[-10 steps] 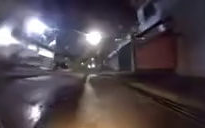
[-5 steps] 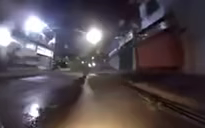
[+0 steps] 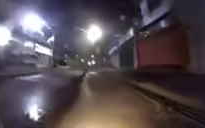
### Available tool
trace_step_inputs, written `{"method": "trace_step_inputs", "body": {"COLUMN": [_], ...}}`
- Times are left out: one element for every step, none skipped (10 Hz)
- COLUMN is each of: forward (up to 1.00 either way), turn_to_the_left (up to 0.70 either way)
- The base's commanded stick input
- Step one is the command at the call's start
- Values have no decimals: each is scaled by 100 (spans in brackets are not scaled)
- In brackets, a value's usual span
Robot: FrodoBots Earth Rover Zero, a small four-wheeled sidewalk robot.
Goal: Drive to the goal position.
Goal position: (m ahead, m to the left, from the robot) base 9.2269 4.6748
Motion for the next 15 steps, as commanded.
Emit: {"method": "trace_step_inputs", "body": {"forward": [70,70,70,70,70,70,70,70,70,70,70,70,70,70,70], "turn_to_the_left": [0,0,0,0,0,0,0,0,0,0,0,0,0,0,0]}}
